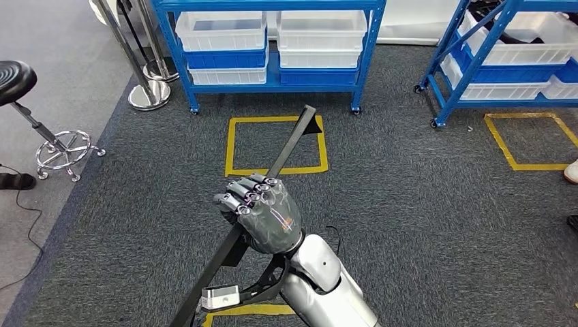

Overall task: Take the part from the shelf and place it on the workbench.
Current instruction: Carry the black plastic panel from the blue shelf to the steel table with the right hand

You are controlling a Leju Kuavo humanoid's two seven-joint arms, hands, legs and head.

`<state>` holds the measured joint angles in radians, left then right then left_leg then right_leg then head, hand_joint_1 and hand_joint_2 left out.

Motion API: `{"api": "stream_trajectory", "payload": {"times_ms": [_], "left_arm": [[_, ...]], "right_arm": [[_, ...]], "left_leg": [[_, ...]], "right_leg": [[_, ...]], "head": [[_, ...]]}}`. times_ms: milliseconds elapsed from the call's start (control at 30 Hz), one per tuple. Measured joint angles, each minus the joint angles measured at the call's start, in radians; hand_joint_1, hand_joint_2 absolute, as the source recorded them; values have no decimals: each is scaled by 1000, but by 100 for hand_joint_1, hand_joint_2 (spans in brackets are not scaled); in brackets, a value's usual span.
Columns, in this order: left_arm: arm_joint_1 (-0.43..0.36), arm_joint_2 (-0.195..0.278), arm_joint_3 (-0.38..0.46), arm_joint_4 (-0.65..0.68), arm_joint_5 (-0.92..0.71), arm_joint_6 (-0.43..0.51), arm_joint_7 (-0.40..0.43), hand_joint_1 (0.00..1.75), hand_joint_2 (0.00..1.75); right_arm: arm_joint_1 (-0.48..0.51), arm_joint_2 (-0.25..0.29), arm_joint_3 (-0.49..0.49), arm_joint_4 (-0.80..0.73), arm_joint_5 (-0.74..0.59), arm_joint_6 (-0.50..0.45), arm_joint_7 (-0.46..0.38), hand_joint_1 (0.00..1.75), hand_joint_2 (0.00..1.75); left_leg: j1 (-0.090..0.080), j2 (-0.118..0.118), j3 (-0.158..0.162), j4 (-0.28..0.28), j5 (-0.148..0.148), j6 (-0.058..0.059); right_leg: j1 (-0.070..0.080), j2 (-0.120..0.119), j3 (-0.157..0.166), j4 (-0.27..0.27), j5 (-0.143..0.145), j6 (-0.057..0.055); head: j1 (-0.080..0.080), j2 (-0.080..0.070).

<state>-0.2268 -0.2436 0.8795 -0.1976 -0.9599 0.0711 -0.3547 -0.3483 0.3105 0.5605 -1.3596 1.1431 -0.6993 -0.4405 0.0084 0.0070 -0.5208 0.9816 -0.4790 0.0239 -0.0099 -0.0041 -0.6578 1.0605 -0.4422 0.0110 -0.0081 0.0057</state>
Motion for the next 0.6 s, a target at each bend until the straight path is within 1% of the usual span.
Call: {"api": "stream_trajectory", "payload": {"times_ms": [33,67,100,133,167,200,233,267,300,333,367,400,467,500,533,600], "left_arm": [[0,-1,0,0,1,0,-2,0,175],[0,-2,0,0,2,0,-4,0,175],[0,-2,0,0,3,0,-8,0,175],[2,-2,0,0,4,0,-10,0,175],[3,-2,0,0,4,0,-12,0,175],[5,-2,0,0,5,0,-14,0,175],[6,-2,0,0,5,0,-16,0,175],[7,-2,0,0,6,0,-17,0,175],[7,-2,0,0,6,0,-18,0,175],[7,-3,0,0,7,0,-19,0,175],[7,-3,0,0,7,0,-20,0,175],[8,-3,0,0,7,0,-21,0,175],[8,-3,0,0,7,0,-22,0,175],[9,-2,0,0,8,-2,-23,0,175],[9,-2,0,0,11,-4,-25,0,175],[10,-2,0,0,18,-14,-32,0,175]], "right_arm": [[1,0,-1,0,-1,0,0,175,175],[2,-1,-2,0,-3,0,1,175,175],[5,-2,-4,0,-5,0,2,175,175],[8,-3,-6,0,-5,0,4,175,175],[10,-4,-7,0,-4,0,6,175,175],[11,-6,-8,0,-5,0,9,175,175],[11,-8,-8,1,-10,0,12,175,175],[10,-9,-7,1,-22,0,14,175,175],[8,-10,-6,2,-36,0,15,175,175],[7,-11,-5,2,-49,0,16,175,175],[5,-12,-4,3,-56,0,17,175,175],[5,-12,-3,4,-60,0,18,175,175],[4,-13,-2,6,-63,0,19,175,175],[3,-13,0,6,-64,0,19,175,175],[1,-14,1,7,-65,0,19,175,175],[-1,-16,8,10,-70,0,21,175,175]], "left_leg": [[2,2,-8,-4,9,8],[0,4,-18,-3,16,13],[-2,4,-28,-2,22,16],[-3,4,-38,0,29,17],[-4,4,-48,3,34,16],[-5,4,-57,7,38,15],[-5,4,-64,12,41,13],[-6,3,-71,18,43,11],[-7,3,-76,24,44,8],[-8,3,-80,28,46,4],[-8,4,-83,30,48,-1],[-8,4,-84,31,52,-7],[-8,2,-89,35,49,-19],[-7,1,-97,54,32,-26],[-5,0,-113,92,4,-32],[1,0,-162,219,-69,-44]], "right_leg": [[0,1,-17,41,-37,3],[-1,2,-38,98,-81,5],[-2,2,-59,163,-117,7],[-3,2,-73,215,-136,9],[-3,2,-73,238,-134,9],[-3,2,-53,224,-116,8],[-3,2,-13,170,-90,6],[-2,2,35,97,-74,1],[0,2,76,34,-64,-3],[3,2,103,-11,-61,-7],[6,2,112,-31,-64,-10],[8,2,112,-33,-61,-14],[4,2,110,-42,-53,-25],[1,1,108,-46,-48,-32],[-2,-1,106,-49,-43,-38],[-2,-2,98,-48,-38,-43]], "head": [[0,0],[0,0],[0,0],[0,0],[0,0],[0,0],[0,0],[0,0],[0,0],[0,0],[0,0],[0,0],[0,0],[0,0],[0,0],[-1,0]]}}
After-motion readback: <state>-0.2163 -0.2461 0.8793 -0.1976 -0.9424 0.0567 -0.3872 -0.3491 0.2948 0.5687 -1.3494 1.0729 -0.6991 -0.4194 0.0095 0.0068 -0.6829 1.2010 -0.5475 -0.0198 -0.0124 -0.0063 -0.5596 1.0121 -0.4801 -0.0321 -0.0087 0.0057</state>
